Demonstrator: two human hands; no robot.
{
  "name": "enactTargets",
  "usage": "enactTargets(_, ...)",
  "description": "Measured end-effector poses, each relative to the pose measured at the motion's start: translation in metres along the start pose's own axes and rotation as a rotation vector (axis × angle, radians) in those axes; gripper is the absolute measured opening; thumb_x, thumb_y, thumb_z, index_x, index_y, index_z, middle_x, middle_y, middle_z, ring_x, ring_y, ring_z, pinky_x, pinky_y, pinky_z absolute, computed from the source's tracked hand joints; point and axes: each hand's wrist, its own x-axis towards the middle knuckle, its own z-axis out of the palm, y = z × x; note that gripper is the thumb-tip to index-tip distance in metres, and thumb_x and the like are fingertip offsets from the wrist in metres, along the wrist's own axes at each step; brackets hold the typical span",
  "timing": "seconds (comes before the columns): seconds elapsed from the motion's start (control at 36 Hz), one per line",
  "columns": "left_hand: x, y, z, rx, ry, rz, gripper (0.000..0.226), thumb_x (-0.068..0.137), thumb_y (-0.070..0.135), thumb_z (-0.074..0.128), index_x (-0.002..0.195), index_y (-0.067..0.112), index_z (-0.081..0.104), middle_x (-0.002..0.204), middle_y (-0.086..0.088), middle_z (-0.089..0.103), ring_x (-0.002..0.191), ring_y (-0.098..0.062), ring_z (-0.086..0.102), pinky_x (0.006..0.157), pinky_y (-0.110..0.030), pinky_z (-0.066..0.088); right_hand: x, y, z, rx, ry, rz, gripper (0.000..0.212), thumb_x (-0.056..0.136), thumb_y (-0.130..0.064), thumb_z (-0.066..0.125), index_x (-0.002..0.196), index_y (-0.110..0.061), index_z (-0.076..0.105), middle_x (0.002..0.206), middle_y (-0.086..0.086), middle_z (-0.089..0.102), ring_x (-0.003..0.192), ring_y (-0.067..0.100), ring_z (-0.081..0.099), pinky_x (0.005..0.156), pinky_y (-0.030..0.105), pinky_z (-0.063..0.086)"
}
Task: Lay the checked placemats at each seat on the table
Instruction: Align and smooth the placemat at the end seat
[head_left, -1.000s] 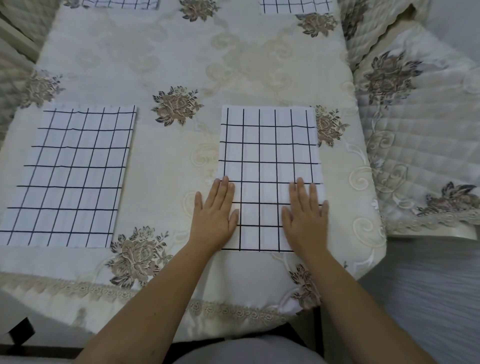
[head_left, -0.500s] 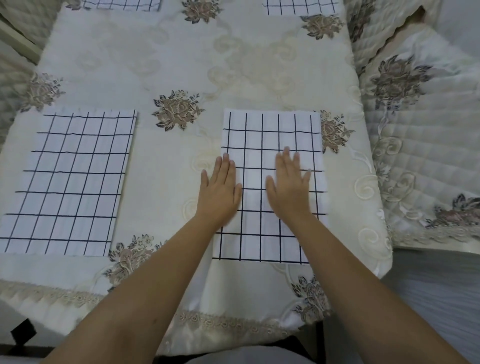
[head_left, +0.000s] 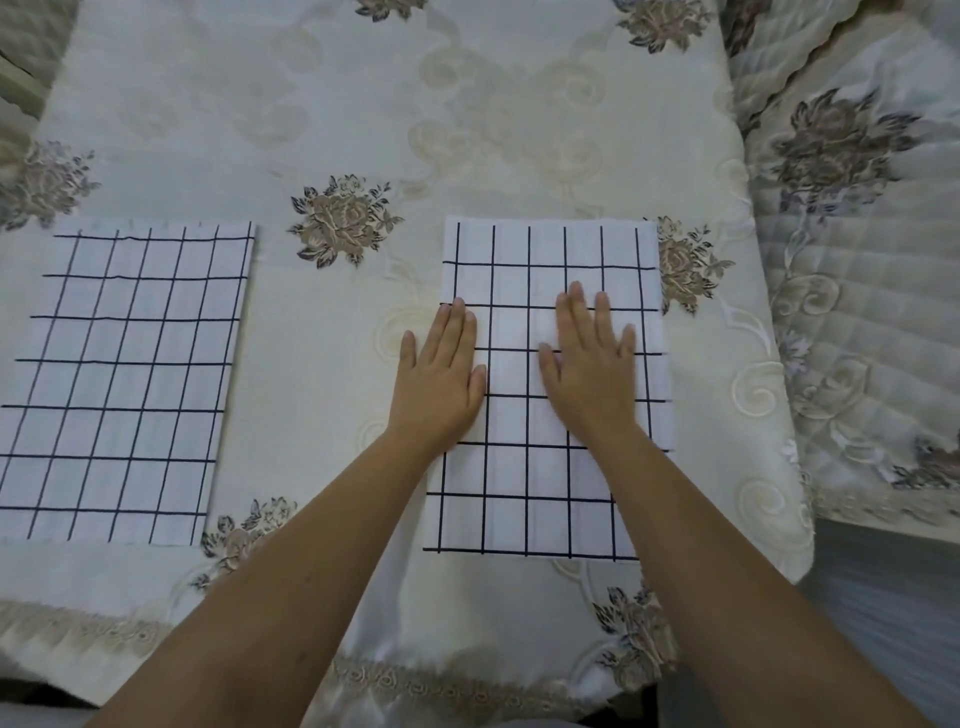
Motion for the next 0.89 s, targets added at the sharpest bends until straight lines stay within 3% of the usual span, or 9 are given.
enactTargets(0.17,0.000,-0.002,-0.002,-0.041,-0.009,0.022,0.076,0.081,0.045,-0.005,0.150,0.012,0.003,0.158,-0.001,-0.005,0.145,-0.014,-0.007,0.116,-0.044,0.003,0.003,0.043,-0.014,-0.003,0.019,0.127,0.065,0.091,-0.044,0.011,0.150,-0.017,0.002,0.158,-0.001,-0.004,0.146,0.021,-0.006,0.115,0.049,0.001)
enactTargets(0.22,0.002,-0.002,-0.006,-0.083,0.010,0.017,0.075,0.084,0.043,0.002,0.149,0.009,0.014,0.158,-0.005,0.007,0.146,-0.018,0.003,0.115,-0.046,0.008,0.007,0.046,-0.018,0.013,0.014,0.141,0.061,0.096,-0.041,0.018,0.150,-0.015,0.005,0.158,0.001,-0.003,0.146,0.022,-0.005,0.115,0.051,0.000)
enactTargets(0.33,0.016,-0.002,-0.008,-0.138,0.232,0.082,0.046,0.087,0.023,0.031,0.112,-0.003,0.060,0.127,-0.024,0.055,0.125,-0.041,0.046,0.100,-0.055,0.039,0.023,0.032,-0.025,0.018,0.101,0.157,0.055,0.094,-0.033,0.025,0.139,-0.004,0.037,0.153,0.016,0.022,0.143,0.033,0.017,0.112,0.056,0.010)
enactTargets(0.39,0.029,-0.004,-0.012,-0.140,0.299,0.101,0.034,0.084,0.014,0.036,0.097,-0.003,0.063,0.115,-0.024,0.060,0.117,-0.042,0.053,0.095,-0.051,0.045,0.035,0.018,-0.027,0.023,0.134,0.127,0.061,0.087,-0.035,0.020,0.130,0.000,0.047,0.147,0.022,0.034,0.138,0.038,0.029,0.108,0.059,0.020)
enactTargets(0.47,0.051,-0.004,-0.022,-0.080,0.328,0.108,0.031,0.078,0.009,0.040,0.093,-0.002,0.064,0.112,-0.023,0.063,0.109,-0.038,0.059,0.087,-0.044,0.050,0.054,-0.006,-0.025,0.024,0.147,0.044,0.058,0.087,-0.031,0.025,0.125,0.003,0.052,0.140,0.025,0.043,0.131,0.042,0.038,0.101,0.063,0.031)
enactTargets(0.53,0.066,-0.003,-0.026,-0.022,0.312,0.100,0.036,0.083,0.011,0.038,0.106,-0.003,0.062,0.123,-0.024,0.058,0.117,-0.036,0.055,0.092,-0.045,0.048,0.066,-0.022,-0.020,0.020,0.156,-0.018,0.055,0.088,-0.028,0.028,0.127,0.003,0.051,0.141,0.023,0.042,0.132,0.041,0.038,0.100,0.062,0.032)
enactTargets(0.61,0.082,-0.002,-0.025,0.007,0.173,0.031,0.047,0.098,0.021,0.030,0.142,0.002,0.031,0.154,-0.016,0.021,0.144,-0.027,0.016,0.113,-0.047,0.016,0.079,-0.041,-0.016,-0.026,0.096,-0.113,0.057,0.089,-0.028,0.024,0.136,-0.001,0.042,0.148,0.018,0.033,0.137,0.036,0.031,0.104,0.058,0.029)
enactTargets(0.72,0.090,-0.004,-0.020,-0.009,0.123,0.000,0.053,0.101,0.030,0.022,0.149,0.009,0.012,0.158,-0.006,0.002,0.146,-0.018,-0.002,0.115,-0.048,0.003,0.090,-0.043,-0.005,-0.091,0.027,-0.166,0.054,0.089,-0.028,0.026,0.133,-0.005,0.049,0.143,0.014,0.044,0.130,0.033,0.044,0.097,0.056,0.039)
enactTargets(0.89,0.089,-0.008,-0.019,-0.023,0.109,-0.026,0.058,0.099,0.032,0.025,0.150,0.016,0.004,0.158,-0.001,-0.006,0.145,-0.015,-0.009,0.116,-0.048,-0.003,0.095,-0.007,-0.009,-0.095,0.035,-0.149,0.068,0.089,-0.044,0.008,0.148,-0.013,0.019,0.157,0.004,0.014,0.145,0.028,0.012,0.112,0.055,0.013)
